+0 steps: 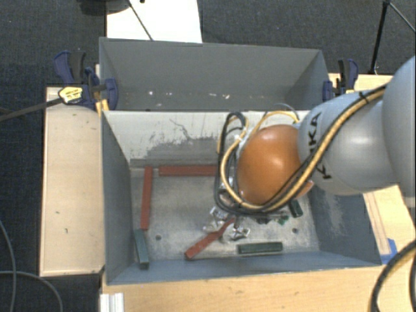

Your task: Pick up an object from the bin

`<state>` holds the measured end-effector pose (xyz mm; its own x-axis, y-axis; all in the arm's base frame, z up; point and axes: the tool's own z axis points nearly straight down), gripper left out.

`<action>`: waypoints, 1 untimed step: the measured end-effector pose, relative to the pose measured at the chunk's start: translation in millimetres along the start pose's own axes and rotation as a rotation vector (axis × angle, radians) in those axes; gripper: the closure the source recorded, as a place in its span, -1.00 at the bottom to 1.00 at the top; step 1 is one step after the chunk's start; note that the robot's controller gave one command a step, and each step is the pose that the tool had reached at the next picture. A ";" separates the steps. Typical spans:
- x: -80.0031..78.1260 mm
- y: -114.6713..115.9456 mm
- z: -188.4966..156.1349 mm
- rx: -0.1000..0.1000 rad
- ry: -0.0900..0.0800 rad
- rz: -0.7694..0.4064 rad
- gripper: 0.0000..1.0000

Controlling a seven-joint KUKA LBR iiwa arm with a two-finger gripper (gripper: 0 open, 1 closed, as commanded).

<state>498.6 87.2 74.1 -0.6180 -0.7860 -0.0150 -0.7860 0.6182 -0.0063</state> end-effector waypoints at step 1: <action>-18.7 22.7 -140.4 -0.006 0.012 -0.002 1.00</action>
Offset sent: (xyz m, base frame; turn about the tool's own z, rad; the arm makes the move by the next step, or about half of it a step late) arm 0.0000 0.0000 0.0000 0.0000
